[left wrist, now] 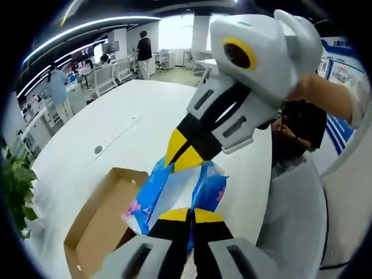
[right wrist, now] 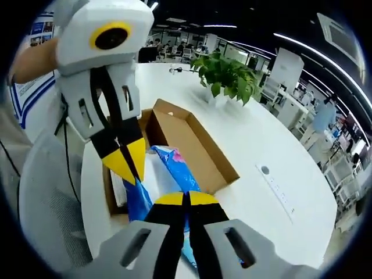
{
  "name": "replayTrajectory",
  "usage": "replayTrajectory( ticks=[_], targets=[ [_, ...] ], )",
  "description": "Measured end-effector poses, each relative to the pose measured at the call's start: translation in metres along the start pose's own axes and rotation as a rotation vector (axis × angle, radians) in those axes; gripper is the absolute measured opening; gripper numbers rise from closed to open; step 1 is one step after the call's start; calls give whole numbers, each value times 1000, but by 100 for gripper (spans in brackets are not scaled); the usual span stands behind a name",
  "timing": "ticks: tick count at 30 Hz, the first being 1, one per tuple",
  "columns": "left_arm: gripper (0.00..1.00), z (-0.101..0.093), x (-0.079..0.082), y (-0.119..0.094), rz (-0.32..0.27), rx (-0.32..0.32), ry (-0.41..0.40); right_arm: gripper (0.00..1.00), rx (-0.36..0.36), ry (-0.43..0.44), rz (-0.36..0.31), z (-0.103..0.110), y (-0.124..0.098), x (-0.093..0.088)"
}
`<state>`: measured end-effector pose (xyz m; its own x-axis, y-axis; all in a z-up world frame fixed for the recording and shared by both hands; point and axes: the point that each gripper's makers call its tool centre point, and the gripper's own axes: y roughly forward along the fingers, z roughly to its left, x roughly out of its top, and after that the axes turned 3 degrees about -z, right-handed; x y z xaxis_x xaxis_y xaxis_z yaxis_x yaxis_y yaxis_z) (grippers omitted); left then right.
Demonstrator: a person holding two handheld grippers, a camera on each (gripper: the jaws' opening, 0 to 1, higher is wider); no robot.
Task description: Operate the shoe box by opening the lid, removing the specified soft item, and placing it in the target area until the item is outside and the box remains undamaged.
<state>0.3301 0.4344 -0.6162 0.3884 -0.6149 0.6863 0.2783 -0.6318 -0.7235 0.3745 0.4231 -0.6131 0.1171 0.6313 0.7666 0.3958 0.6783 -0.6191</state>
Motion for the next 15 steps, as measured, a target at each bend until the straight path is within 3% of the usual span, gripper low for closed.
replayTrajectory(
  ticks=[15],
  targets=[
    [0, -21, 50, 35, -9, -41, 47, 0, -12, 33, 11, -35, -45, -32]
  ],
)
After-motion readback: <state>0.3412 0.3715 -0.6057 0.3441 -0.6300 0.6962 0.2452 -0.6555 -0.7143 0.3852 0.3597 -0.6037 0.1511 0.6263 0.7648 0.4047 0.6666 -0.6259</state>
